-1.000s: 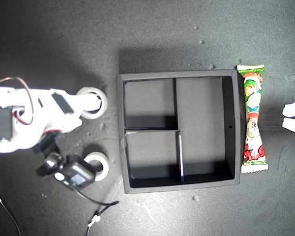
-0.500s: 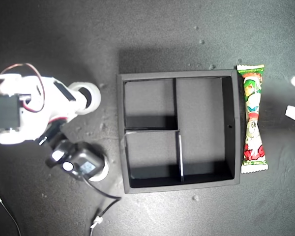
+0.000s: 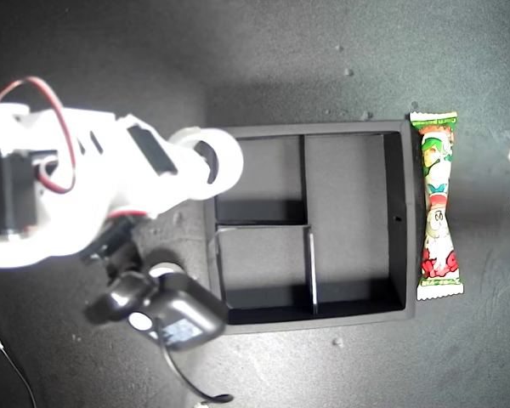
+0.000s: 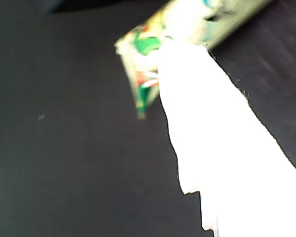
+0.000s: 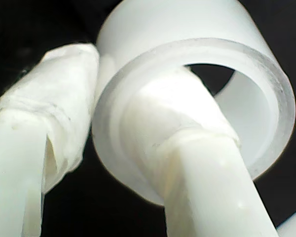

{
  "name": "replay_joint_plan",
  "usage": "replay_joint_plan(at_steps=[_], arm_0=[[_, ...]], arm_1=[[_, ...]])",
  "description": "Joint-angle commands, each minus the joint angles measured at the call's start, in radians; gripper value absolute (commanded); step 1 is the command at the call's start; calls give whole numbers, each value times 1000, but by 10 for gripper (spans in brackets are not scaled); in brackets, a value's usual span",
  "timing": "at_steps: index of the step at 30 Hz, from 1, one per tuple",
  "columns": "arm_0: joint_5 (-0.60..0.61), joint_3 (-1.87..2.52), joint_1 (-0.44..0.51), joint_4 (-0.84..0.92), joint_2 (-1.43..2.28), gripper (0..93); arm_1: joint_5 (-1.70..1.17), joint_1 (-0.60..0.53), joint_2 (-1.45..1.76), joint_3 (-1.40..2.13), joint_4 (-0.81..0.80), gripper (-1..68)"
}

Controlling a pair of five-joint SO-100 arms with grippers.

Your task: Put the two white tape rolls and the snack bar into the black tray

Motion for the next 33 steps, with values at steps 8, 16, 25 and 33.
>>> replay_joint_plan(at_steps=[8,16,25,33], arm_0=[[5,-241,6,5,-232,3],[-38,-245,55,8,-264,2],[-71,-255,80,15,-288,45],[-101,-267,87,37,-291,131]], arm_1=[[-97,-153,-445,-235,124,244],[-227,-112,-801,-442,169,239],[-305,-51,-982,-529,161,238],[-305,-28,-1031,-526,83,188]])
